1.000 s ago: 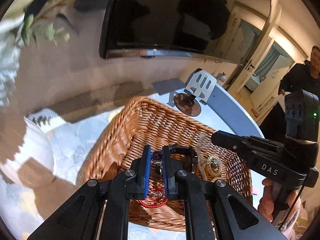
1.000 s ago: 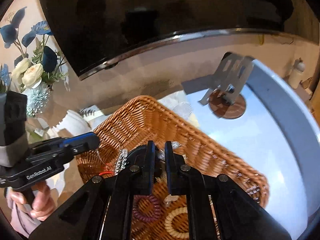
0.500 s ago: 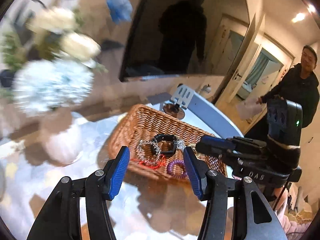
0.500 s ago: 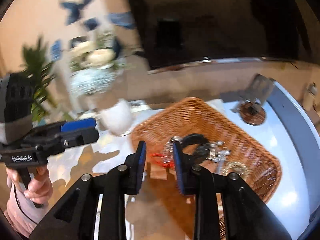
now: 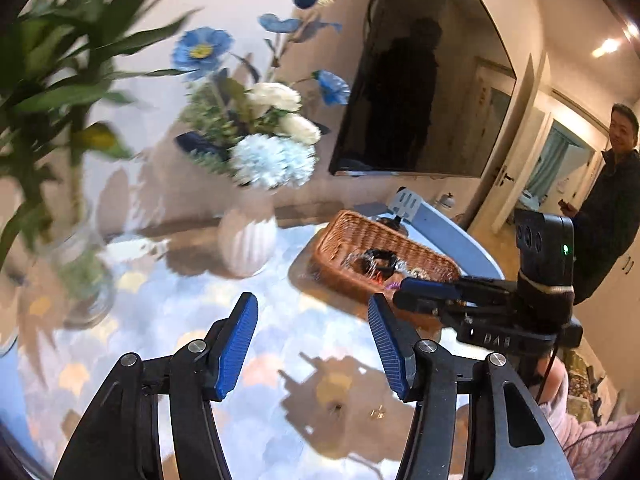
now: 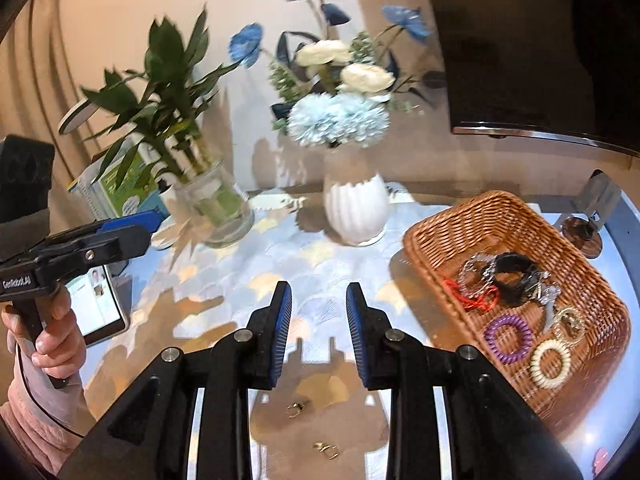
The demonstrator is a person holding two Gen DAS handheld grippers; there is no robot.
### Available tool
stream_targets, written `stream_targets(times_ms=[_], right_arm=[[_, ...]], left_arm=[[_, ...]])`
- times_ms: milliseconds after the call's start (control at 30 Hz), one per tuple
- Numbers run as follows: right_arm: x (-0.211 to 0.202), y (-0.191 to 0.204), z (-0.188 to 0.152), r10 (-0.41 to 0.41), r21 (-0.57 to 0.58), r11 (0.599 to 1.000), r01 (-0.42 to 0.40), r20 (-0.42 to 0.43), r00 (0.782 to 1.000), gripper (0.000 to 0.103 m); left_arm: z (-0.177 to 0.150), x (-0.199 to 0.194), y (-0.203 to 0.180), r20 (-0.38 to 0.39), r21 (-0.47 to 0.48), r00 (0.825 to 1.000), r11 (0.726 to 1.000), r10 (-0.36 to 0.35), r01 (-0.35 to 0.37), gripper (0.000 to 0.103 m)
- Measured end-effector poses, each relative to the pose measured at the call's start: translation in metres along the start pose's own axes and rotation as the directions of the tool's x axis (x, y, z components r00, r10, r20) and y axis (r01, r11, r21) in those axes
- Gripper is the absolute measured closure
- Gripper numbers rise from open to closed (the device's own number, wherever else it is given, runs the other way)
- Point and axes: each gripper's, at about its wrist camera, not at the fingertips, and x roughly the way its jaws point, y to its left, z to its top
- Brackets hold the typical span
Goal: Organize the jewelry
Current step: 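Move both open tools back over the small gold earrings, then grasp a gold earring with the left tool while the right grasps another earring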
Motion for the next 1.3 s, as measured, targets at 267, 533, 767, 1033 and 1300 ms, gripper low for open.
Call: stream_targets(times_ms=[267, 533, 767, 1033, 1300], right_arm=[[0.012, 0.004, -0.036, 0.048, 0.017, 0.999, -0.048, -0.042, 0.998, 0.072], [0.029, -0.028, -0.098, 0.113, 0.115, 0.988, -0.100, -0.107, 0.988, 0.072], [0.034, -0.026, -0.122, 0.141, 0.052, 0.990, -0.134, -0.158, 0.977, 0.072], [0.026, -0.025, -0.141, 0.175, -0.023, 0.983, -0.184, -0.206, 0.963, 0.072], [0.026, -0.011, -0.150, 0.133, -0.134, 0.976, -0.170, -0.247, 0.960, 0.072]], left_arm=[[-0.055, 0.004, 0.019, -0.053, -0.011, 0.998, 1.000, 0.029, -0.030, 0.043], [-0.108, 0.051, 0.011, -0.199, 0.032, 0.979, 0.999, 0.040, -0.034, 0.043], [-0.132, 0.093, -0.025, -0.242, 0.191, 0.964, 0.980, 0.109, -0.063, 0.043], [-0.130, 0.121, -0.034, -0.287, 0.194, 0.954, 0.981, 0.082, -0.026, 0.057], [-0.131, 0.149, -0.043, -0.321, 0.203, 0.944, 0.979, 0.070, -0.004, 0.065]])
